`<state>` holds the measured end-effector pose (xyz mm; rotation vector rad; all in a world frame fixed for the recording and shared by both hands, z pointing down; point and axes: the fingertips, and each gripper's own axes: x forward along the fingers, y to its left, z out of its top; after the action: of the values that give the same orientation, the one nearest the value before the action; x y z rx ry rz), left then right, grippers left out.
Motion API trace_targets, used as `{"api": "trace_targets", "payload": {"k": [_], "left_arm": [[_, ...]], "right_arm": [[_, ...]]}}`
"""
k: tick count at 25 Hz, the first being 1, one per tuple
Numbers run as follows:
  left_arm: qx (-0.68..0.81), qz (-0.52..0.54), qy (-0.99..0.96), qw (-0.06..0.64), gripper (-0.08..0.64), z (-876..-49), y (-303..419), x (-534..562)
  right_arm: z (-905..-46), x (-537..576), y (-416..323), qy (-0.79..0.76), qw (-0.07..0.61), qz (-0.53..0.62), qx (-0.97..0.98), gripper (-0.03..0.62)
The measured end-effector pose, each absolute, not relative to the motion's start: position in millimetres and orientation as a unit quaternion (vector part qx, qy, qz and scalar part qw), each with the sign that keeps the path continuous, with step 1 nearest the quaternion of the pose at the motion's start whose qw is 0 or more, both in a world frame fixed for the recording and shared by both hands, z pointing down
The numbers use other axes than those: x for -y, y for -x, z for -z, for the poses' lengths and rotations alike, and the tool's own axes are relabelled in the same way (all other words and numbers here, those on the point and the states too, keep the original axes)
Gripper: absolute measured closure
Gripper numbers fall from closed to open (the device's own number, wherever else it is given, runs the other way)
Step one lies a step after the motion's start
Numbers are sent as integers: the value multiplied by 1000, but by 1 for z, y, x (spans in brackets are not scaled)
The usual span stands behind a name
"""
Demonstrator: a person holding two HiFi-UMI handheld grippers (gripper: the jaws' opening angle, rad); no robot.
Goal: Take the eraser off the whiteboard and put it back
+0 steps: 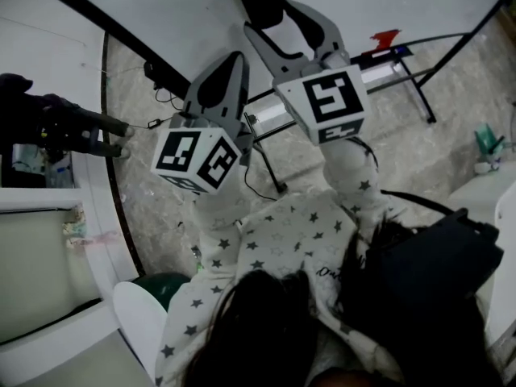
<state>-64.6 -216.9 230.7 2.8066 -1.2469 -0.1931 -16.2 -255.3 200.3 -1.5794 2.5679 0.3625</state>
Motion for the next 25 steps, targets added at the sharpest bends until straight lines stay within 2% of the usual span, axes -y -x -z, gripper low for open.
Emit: {"api": "trace_targets", "payload": {"k": [2, 4, 6, 9, 25], "left_arm": [[399, 62, -914, 36, 558, -233, 62, 222], [392, 61, -917, 42, 558, -235, 59, 227], [383, 61, -920, 49, 560, -235, 55, 227], [372, 61, -925, 52, 559, -231, 48, 218], [351, 36, -935, 33, 558, -233, 32, 197]], "right_arm": [[-210, 259, 15, 513, 42, -100, -851, 440], [-217, 264, 14, 511, 31, -88, -855, 504], [-220, 263, 12, 509, 28, -74, -857, 549], [-221, 253, 10, 505, 24, -60, -861, 583], [-228, 217, 15, 443, 33, -10, -896, 584]]}}
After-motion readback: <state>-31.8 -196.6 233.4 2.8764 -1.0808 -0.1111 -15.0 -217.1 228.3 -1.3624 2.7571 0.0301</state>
